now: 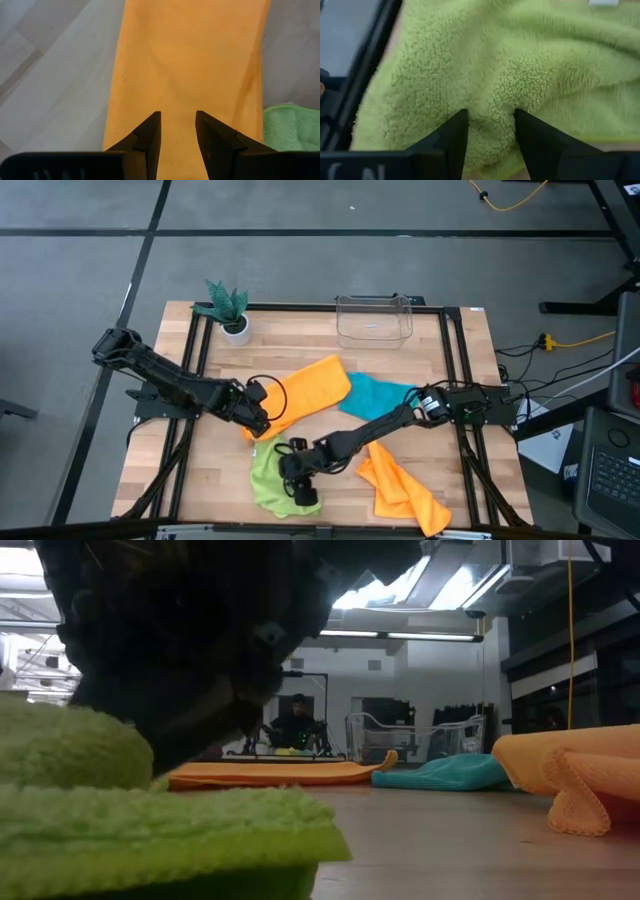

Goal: Fold microfiber towels
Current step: Fold the top orange microfiber towel

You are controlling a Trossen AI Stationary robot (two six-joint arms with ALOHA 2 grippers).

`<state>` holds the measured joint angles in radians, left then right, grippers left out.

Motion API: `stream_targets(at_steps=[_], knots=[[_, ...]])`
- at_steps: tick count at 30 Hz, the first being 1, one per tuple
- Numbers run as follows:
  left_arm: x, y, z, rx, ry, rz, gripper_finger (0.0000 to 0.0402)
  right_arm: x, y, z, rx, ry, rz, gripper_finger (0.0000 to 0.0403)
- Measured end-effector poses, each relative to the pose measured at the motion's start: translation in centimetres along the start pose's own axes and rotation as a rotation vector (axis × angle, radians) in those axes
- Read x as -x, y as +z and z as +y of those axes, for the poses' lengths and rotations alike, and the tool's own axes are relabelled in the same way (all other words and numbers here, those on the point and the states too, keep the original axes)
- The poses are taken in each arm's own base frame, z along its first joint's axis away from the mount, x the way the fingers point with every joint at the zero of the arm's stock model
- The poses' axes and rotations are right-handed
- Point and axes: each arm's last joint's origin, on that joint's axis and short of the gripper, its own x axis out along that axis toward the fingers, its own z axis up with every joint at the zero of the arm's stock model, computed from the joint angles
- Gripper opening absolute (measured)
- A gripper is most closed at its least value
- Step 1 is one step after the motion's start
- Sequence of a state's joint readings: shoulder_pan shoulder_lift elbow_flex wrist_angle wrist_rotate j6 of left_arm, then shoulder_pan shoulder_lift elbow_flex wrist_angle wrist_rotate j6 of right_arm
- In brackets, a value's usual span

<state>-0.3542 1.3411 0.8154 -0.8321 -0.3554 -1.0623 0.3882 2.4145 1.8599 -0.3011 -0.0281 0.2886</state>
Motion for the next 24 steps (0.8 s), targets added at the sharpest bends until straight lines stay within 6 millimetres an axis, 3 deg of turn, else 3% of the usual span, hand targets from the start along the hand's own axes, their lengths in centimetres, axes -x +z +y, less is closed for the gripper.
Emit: stream_targets(at_steps=[4,9,16,24], knots=[[-0.1,0.3,0.0,0.027,-0.043,0.050,0.0114,0.1,-0.1,0.0,0.004,-0.004,0.013,0.0122],[-0.5,1.2,-0.3,0.095,-0.171,0.157,0.0114,0.2,0.0,-0.1,0.058,-0.009,0.015,0.0015],[-0.4,1.5,-0.6,0.106,-0.213,0.134,0.0114,2.2,0.6,-0.2,0.094,-0.161,0.181,0.0007],[-0.1,1.0,-1.0,0.074,-0.183,0.054,0.0114,8.6,1.5,1.4,0.143,-0.447,0.492,0.0005]])
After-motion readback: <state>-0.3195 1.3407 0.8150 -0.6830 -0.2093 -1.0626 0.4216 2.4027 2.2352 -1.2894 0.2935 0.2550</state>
